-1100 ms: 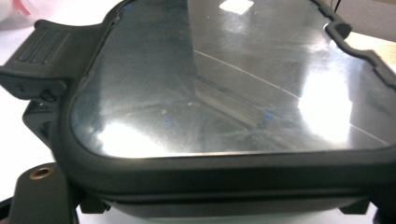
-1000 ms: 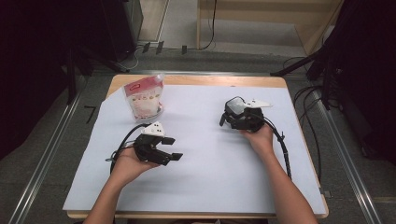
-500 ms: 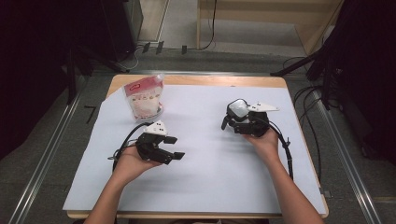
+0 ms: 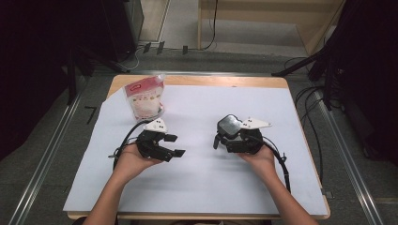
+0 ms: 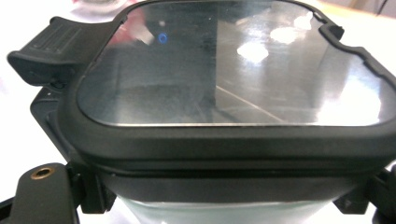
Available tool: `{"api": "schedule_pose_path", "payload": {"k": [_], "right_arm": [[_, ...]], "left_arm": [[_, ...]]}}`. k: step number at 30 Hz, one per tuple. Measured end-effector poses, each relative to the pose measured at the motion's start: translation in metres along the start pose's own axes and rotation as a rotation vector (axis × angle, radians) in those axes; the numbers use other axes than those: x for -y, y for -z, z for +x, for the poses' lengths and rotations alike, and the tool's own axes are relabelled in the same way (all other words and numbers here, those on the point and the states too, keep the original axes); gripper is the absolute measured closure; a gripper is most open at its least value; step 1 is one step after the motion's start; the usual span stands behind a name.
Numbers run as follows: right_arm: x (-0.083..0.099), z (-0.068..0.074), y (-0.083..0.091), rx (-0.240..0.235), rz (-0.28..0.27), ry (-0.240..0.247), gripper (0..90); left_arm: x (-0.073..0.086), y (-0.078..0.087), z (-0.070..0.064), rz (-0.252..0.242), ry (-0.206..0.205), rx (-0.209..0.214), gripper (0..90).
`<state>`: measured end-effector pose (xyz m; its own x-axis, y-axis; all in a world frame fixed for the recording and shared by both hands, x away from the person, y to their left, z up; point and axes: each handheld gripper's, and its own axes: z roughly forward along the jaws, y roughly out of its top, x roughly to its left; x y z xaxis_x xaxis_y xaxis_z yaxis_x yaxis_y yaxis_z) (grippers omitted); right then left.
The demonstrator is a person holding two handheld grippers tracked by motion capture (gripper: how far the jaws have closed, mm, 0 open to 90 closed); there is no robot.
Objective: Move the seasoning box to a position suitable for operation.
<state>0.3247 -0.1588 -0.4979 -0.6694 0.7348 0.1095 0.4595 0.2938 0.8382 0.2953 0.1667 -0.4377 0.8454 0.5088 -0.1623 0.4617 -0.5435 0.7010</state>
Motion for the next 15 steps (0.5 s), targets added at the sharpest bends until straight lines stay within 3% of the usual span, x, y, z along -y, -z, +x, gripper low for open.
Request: {"api": "schedule_pose_path", "payload": {"k": [8,15], "right_arm": [[0.003,0.031,-0.014,-0.06,-0.001,0.042,15.6],[0.007,0.046,-0.019,-0.067,0.003,0.099,15.6]], "left_arm": [[0.001,-0.005,0.0,-0.014,0.01,0.008,35.6],[0.002,-0.006,0.0,-0.01,0.006,0.014,35.6]]}}
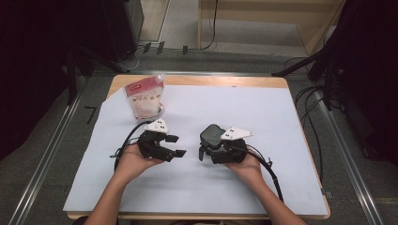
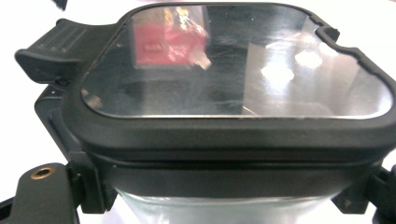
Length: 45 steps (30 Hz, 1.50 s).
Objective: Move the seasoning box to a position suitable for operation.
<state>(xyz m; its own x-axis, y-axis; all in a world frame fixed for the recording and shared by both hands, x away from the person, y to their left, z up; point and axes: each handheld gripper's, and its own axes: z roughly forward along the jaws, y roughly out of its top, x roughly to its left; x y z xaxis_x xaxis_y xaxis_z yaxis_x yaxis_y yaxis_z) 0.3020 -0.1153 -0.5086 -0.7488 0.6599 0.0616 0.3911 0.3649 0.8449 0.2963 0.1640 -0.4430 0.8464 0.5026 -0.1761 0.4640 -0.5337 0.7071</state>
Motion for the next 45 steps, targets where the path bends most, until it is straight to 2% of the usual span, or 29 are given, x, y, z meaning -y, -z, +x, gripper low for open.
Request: {"api": "schedule_pose_path", "payload": {"k": [4,5,8,9,11,14,15,18,19,20,21,22,25,27,28,31,34,36,39,41,43,45], "right_arm": [[0.005,0.003,0.0,0.006,-0.011,0.004,15.4],[0.007,0.004,0.0,0.005,-0.016,0.019,15.3],[0.006,0.004,0.001,-0.001,-0.002,0.003,15.0],[0.007,0.003,0.003,-0.013,0.014,-0.021,13.4],[0.007,0.002,0.004,-0.019,0.021,-0.035,13.4],[0.005,0.002,0.013,-0.008,0.046,-0.013,12.6],[0.004,0.002,0.021,-0.006,0.058,-0.011,13.7],[0.003,0.002,0.03,-0.021,0.064,-0.033,14.3],[0.004,0.001,0.034,-0.028,0.067,-0.042,15.5],[0.004,0.001,0.039,-0.035,0.069,-0.046,17.5],[0.006,0.001,0.048,-0.027,0.08,-0.045,20.1],[0.006,0.001,0.048,-0.027,0.08,-0.045,20.1],[0.007,-0.003,0.062,-0.015,0.071,-0.063,32.8],[0.008,-0.008,0.068,-0.042,0.065,-0.079,50.9],[0.008,-0.01,0.07,-0.043,0.061,-0.086,54.9],[0.008,-0.012,0.072,-0.016,0.071,-0.099,68.3],[0.009,-0.012,0.069,-0.007,0.093,-0.117,80.2],[0.009,-0.011,0.068,-0.001,0.09,-0.125,87.8],[0.009,-0.011,0.066,-0.003,0.073,-0.149,90.0],[0.008,-0.009,0.066,-0.004,0.066,-0.154,90.0],[0.008,-0.008,0.065,-0.004,0.069,-0.155,90.0],[0.007,-0.008,0.063,-0.007,0.065,-0.148,90.0]], "left_arm": [[0.0,-0.002,0.0,-0.002,0.0,0.011,35.6],[0.0,-0.002,-0.001,0.002,-0.002,0.009,35.6],[0.0,-0.003,-0.003,0.0,-0.005,0.007,35.7],[0.0,-0.003,-0.003,0.002,-0.007,0.007,35.7],[-0.001,-0.003,-0.003,0.004,-0.006,0.008,35.9],[-0.001,-0.002,-0.002,-0.012,-0.009,0.013,38.3],[-0.002,-0.002,-0.001,-0.012,0.003,0.022,42.4],[-0.002,-0.003,0.0,-0.008,0.014,0.019,46.3],[-0.003,-0.004,0.0,-0.002,0.02,0.028,50.8],[-0.004,-0.004,-0.001,0.001,0.019,0.017,53.4],[-0.004,-0.005,-0.001,0.0,0.024,0.022,62.4],[-0.005,-0.006,-0.002,-0.003,0.028,0.035,62.4],[-0.008,-0.009,-0.003,-0.009,0.03,0.053,76.7],[-0.01,-0.013,-0.002,-0.009,0.033,0.07,84.7],[-0.012,-0.015,-0.001,-0.011,0.032,0.071,87.0],[-0.015,-0.022,-0.002,-0.025,0.023,0.082,90.0],[-0.016,-0.032,-0.004,-0.01,0.017,0.093,90.0],[-0.016,-0.038,-0.005,0.008,0.016,0.096,90.0],[-0.016,-0.046,-0.008,0.025,0.008,0.109,90.0],[-0.016,-0.049,-0.009,0.042,-0.003,0.105,90.0],[-0.016,-0.052,-0.01,0.033,0.004,0.117,90.0],[-0.016,-0.053,-0.012,0.04,-0.001,0.113,90.0]]}}
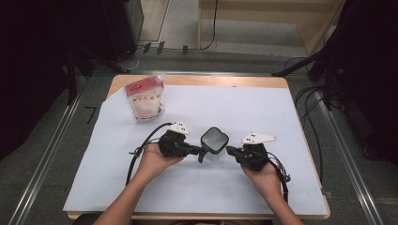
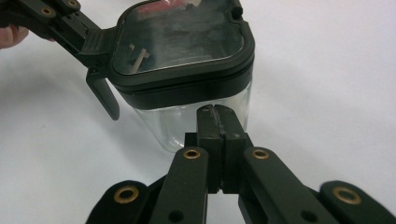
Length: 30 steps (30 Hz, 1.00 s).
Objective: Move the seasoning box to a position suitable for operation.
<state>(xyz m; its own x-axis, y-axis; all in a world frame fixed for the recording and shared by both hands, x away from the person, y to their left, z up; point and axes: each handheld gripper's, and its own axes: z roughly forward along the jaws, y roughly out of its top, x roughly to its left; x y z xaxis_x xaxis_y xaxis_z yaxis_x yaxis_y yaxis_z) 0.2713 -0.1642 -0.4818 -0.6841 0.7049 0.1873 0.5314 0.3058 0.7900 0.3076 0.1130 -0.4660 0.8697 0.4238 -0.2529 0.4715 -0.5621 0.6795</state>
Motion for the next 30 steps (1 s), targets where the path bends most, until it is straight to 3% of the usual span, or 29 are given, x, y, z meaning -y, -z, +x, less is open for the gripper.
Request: {"api": "schedule_pose_path", "payload": {"k": [6,10,14,25,30], "right_arm": [[0.0,0.0,-0.001,-0.005,-0.006,-0.004,90.0],[-0.001,-0.001,-0.003,-0.007,-0.007,-0.006,90.0],[-0.002,-0.001,-0.006,0.005,-0.012,-0.001,90.0],[-0.007,-0.004,-0.015,0.041,-0.026,-0.016,90.0],[-0.008,-0.007,-0.02,0.042,0.002,-0.011,89.9]], "left_arm": [[0.0,0.0,-0.001,0.001,0.005,-0.005,90.0],[0.0,-0.002,-0.003,-0.018,0.01,0.025,90.0],[0.0,-0.003,-0.008,-0.034,0.021,0.023,90.0],[-0.002,-0.011,-0.02,-0.026,0.005,0.044,90.0],[-0.004,-0.017,-0.026,-0.02,-0.005,0.07,90.0]]}}
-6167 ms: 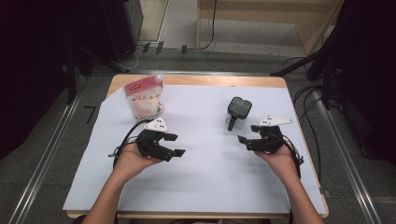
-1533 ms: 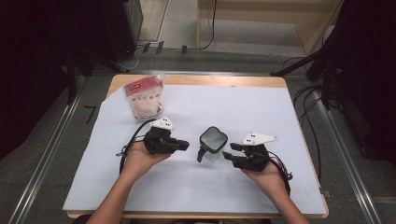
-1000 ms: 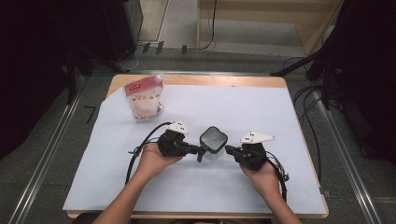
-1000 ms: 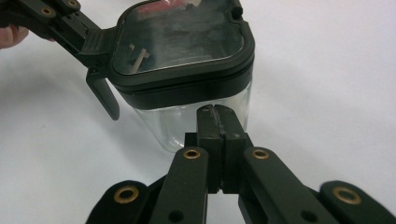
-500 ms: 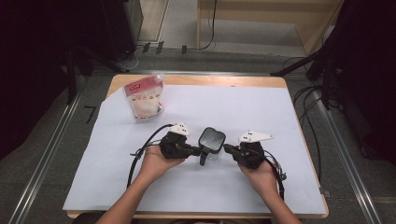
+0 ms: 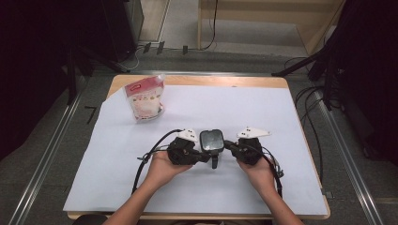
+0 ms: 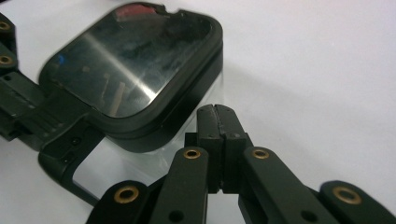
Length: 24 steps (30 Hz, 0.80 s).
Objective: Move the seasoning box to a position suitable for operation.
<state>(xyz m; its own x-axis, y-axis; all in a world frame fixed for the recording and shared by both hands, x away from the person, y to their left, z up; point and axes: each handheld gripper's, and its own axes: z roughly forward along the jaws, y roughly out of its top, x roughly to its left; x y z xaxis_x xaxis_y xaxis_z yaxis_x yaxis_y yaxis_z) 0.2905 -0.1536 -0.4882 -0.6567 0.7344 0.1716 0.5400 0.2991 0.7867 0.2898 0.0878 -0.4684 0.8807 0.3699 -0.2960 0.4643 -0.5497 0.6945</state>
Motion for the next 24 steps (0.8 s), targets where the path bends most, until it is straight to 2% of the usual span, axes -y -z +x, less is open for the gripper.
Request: {"api": "schedule_pose_path", "payload": {"k": [5,10,15,17,18,21,24], "right_arm": [[0.0,-0.003,0.006,-0.005,0.008,-0.009,90.0],[0.0,0.0,0.024,-0.022,-0.002,-0.017,90.0],[0.004,0.015,0.038,-0.05,0.007,-0.004,90.0],[0.005,0.023,0.041,-0.06,0.011,0.007,90.0],[0.007,0.031,0.041,-0.074,0.02,0.021,90.0],[0.01,0.038,0.04,-0.089,0.024,0.035,90.0],[0.011,0.046,0.037,-0.101,0.035,0.053,90.0]], "left_arm": [[0.0,0.007,0.002,0.001,0.024,0.02,88.9],[0.003,0.022,0.0,0.002,-0.001,0.01,82.0],[0.005,0.038,0.008,-0.022,0.005,0.007,69.7],[0.005,0.042,0.011,-0.03,-0.004,-0.018,63.4],[0.006,0.044,0.012,-0.024,-0.009,-0.023,58.2],[0.006,0.048,0.017,-0.032,-0.013,-0.032,53.4],[0.007,0.05,0.022,-0.041,0.002,-0.03,49.3]]}}
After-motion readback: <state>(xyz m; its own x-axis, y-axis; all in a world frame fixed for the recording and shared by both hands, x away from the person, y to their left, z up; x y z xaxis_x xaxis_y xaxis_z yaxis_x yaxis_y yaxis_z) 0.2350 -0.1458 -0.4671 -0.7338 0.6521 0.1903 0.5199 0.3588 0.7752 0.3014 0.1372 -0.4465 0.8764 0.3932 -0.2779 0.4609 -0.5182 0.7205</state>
